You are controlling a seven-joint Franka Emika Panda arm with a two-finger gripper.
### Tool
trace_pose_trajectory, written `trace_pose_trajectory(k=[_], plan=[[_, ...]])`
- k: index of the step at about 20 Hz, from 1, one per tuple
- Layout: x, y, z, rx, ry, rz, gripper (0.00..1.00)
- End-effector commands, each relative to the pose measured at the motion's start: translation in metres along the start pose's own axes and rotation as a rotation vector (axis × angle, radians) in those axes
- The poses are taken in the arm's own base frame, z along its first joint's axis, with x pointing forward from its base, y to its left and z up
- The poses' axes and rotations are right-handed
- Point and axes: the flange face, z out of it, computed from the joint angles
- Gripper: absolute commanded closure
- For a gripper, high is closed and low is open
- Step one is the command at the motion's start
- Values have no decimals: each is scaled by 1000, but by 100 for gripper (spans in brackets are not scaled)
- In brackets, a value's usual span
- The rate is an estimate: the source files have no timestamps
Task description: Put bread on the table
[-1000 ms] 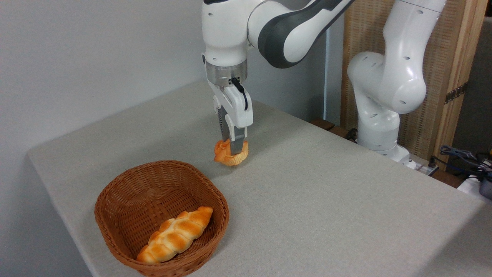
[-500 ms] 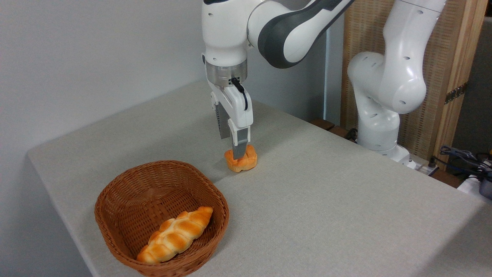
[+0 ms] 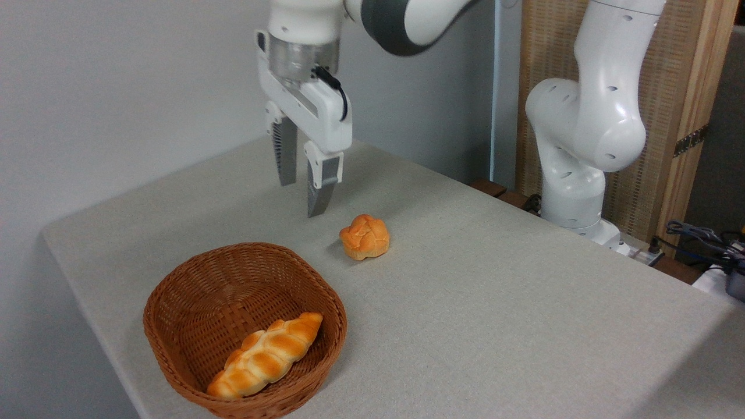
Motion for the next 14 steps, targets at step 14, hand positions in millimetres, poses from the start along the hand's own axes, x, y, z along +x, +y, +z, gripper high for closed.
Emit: trace_pose_trajectory(k=[14], plan=[[32,-99,-51,43,-199,-112,0]])
